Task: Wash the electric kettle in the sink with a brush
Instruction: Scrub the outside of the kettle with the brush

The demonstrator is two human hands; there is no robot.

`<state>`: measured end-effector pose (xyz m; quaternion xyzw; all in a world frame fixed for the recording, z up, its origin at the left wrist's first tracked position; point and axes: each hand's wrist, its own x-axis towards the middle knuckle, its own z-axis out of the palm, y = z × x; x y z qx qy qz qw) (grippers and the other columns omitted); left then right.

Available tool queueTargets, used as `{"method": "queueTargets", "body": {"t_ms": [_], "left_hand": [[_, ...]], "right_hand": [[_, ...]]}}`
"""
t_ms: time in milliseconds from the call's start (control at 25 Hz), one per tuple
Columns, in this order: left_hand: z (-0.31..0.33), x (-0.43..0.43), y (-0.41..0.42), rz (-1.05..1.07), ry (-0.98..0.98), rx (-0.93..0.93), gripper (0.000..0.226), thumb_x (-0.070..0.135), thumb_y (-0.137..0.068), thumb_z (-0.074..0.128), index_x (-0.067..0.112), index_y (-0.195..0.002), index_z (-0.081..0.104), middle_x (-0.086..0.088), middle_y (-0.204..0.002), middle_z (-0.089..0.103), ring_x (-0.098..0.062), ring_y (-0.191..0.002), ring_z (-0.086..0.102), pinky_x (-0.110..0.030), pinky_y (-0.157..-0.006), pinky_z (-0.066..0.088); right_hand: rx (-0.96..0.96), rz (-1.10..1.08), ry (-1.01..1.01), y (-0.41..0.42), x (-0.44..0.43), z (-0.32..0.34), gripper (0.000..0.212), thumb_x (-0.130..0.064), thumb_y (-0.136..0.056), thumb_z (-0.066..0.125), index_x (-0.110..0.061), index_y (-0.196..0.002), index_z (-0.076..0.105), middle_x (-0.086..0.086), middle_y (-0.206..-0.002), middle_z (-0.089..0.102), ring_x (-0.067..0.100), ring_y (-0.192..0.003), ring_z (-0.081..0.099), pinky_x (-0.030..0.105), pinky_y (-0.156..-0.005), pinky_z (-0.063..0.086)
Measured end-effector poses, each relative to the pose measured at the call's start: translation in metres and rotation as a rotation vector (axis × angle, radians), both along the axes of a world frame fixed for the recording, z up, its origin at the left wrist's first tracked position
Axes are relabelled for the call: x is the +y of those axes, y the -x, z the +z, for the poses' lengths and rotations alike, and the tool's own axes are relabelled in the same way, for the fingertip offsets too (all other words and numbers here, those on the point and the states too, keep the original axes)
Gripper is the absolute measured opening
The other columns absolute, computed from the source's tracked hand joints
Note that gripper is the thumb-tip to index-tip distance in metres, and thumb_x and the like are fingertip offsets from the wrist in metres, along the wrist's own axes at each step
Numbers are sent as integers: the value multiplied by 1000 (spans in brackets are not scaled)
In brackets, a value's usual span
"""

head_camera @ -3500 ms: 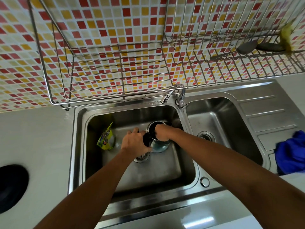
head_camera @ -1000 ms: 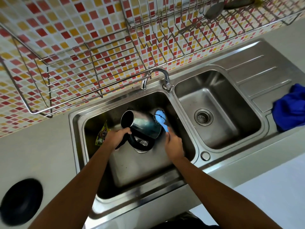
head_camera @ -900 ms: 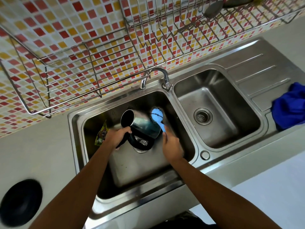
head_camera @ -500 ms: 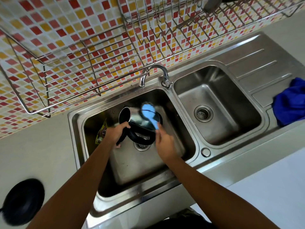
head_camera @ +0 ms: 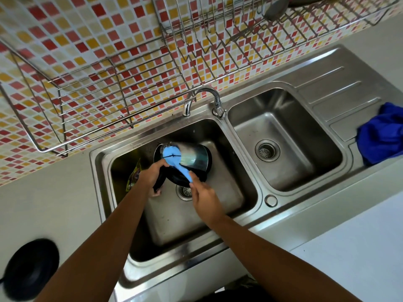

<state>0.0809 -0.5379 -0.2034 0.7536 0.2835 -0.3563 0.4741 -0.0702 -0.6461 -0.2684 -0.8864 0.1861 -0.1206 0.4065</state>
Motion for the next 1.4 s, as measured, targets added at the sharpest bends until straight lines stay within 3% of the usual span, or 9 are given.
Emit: {"method": "queueTargets", "body": {"t_ms": [120,320,400,520,720,840,1000,1200,1400], "left_hand": [[-2,2,3,0,18,14,39,37,-72,73,10,-95,60,-10,-80,55,-21,-72,52,-28,-61,37],[-5,-6,3,-28,-9,-13,45,39,-64,76,8,-94,63,-11,-78,58,-22,-72,52,-27,-59,38],[-5,-8,0,-42,-26,-22,48,41,-62,77,7,-93,64,-11,-77,59,-23,-71,53,-28,-60,39],[-5,-11,-2,-49,-28,-19,51,43,-58,77,8,-92,64,-11,-75,59,-22,-68,53,-29,-60,39],[-1,-12,-6,-22,-27,-17,43,41,-67,75,9,-92,63,-9,-74,58,-19,-64,50,-26,-58,38],[-3,-9,-7,-29,11,3,43,41,-69,75,9,-95,62,-10,-78,58,-20,-68,52,-26,-58,38],[-3,-11,-6,-24,0,-12,43,42,-66,74,11,-94,64,-8,-75,59,-20,-67,53,-27,-61,39],[-5,-8,-4,-12,26,-1,37,40,-70,73,11,-90,61,-8,-73,56,-19,-66,52,-26,-58,36],[-5,-3,-7,-10,15,22,42,42,-71,71,10,-95,61,-9,-72,56,-19,-64,52,-26,-58,38]], "right_hand": [[252,-214,-77,13,-21,-19,46,-29,-102,41,-20,-148,41,17,-77,65,31,-67,64,38,-59,50],[385,-381,-943,0,-35,-4,22,-8,-99,41,-8,-120,49,15,-93,60,19,-47,53,28,-46,44],[422,-396,-862,-4,-38,-3,29,-12,-99,41,-8,-128,46,15,-93,60,20,-56,55,31,-52,46],[427,-210,-433,-5,-24,-1,51,-30,-104,34,-24,-153,24,18,-95,64,32,-82,64,38,-72,50],[321,-12,-145,-6,-10,-4,53,-23,-102,38,-30,-154,27,17,-94,66,32,-88,63,39,-76,49],[521,-172,-135,0,-36,-12,52,-17,-102,35,-23,-154,28,21,-102,68,37,-99,63,40,-83,48],[175,33,-122,-19,2,8,52,-21,-99,42,-25,-151,36,19,-98,69,35,-86,65,41,-76,52],[425,-187,-174,-23,-25,-6,51,-19,-102,36,-23,-153,30,21,-99,67,36,-96,64,44,-83,52],[201,27,-120,-23,-1,-5,52,-20,-99,43,-27,-150,36,18,-94,69,35,-86,65,42,-75,52]]}}
